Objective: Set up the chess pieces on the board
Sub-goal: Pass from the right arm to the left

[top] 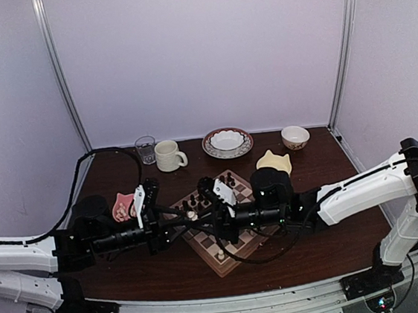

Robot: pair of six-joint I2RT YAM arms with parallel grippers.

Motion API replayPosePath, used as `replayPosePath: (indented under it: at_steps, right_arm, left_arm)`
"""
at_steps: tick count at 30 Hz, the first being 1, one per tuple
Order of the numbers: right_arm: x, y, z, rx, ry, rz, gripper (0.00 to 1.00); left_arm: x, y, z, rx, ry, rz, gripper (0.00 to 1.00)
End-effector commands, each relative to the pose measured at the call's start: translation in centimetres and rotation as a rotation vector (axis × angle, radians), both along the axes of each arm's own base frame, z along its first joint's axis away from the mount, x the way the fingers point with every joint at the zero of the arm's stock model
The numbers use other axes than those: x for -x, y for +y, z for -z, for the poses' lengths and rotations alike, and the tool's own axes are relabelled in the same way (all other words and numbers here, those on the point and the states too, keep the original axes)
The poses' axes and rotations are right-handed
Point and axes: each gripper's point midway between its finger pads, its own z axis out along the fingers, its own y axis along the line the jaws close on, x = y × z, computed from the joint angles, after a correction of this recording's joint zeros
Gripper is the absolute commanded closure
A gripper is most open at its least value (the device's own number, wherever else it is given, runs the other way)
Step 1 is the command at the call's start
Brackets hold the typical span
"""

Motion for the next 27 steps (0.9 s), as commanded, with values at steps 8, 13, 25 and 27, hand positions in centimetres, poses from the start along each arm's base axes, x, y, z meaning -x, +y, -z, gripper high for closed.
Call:
replayPosePath:
  at_steps: [8, 13, 25, 27]
  right_arm:
    - [0.80, 1.11, -0.55, 0.002, -0.025, -0.029, 1.00]
    - [0.93, 1.23, -0.37, 0.006, -0.024, -0.033, 1.00]
    - [1.03, 1.18, -0.50, 0.008, -0.037, -0.029, 0.97]
    - [0.97, 1.11, -0.55, 0.007, -0.038, -0.025, 0.93]
  left_arm:
    - [-0.44, -0.72, -2.40, 0.070, -0.016, -0.009, 0.65]
    - [-0.52, -0.85, -2.24, 0.063, -0.012, -0.009, 0.69]
    - [-0.58, -1.09, -2.08, 0.049, -0.013, -0.006, 1.00]
    - [-0.62, -1.07, -2.03, 0.047, -0.013, -0.008, 1.00]
